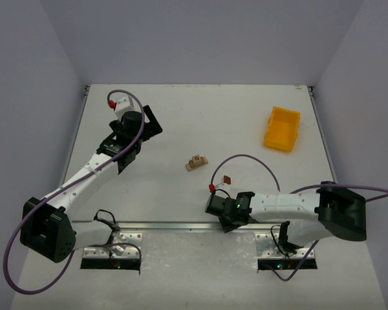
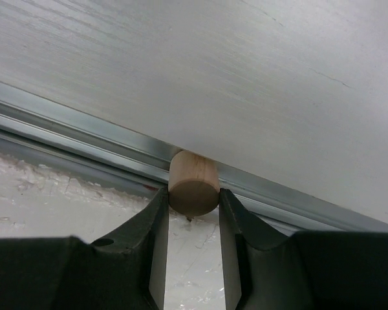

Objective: Build the wood block tower

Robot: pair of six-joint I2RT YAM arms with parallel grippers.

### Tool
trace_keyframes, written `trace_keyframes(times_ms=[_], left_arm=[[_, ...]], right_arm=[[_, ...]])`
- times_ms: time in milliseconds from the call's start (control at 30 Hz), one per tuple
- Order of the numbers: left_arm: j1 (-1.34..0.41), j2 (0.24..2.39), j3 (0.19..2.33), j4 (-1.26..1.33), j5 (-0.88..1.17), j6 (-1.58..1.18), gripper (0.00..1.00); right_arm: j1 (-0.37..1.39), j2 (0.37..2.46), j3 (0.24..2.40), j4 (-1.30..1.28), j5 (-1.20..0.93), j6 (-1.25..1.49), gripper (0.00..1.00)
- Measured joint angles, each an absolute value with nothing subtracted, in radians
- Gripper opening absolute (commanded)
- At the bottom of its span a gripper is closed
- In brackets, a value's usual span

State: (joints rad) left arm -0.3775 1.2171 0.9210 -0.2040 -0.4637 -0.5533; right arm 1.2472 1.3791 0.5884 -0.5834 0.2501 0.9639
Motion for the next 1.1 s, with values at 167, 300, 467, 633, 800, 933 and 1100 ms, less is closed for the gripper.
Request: trace_keyframes(times_ms=[167,300,467,633,800,933,1100], left_arm=[[-0.377,1.217,0.917,-0.201,-0.463,-0.551,1.00],[-0.377,1.217,0.916,-0.201,-0.467,-0.547,1.00],[-0.368,1.218,0.916,-0.197,-0.464,-0.544,1.00],[-0.330,1.240,0.916,-0.188,-0.449,-0.542,1.00],[-0.261,1.255,0.916,-0.157,-0.403,-0.538,1.00],[-0.228,1.274,0.916,-0.127,-0.384,-0.532,1.00],[-0.222,1.301,0.916,-0.114,-0.396,-0.528,1.00]], right_arm=[[1.248,1.333,0.597,-0.575,0.254,0.898,0.08],[1.250,1.274,0.654,-0.603,0.296,0.798,0.09],[1.237,1.238,0.778,-0.618,0.392,0.669,0.07],[1.081,1.273,0.905,-0.573,0.375,0.526,0.07],[0.921,1.442,1.097,-0.556,0.320,0.377,0.09],[0.880,1.591,1.256,-0.552,0.262,0.284,0.09],[0.846,1.741,1.421,-0.576,0.202,0.211,0.09]])
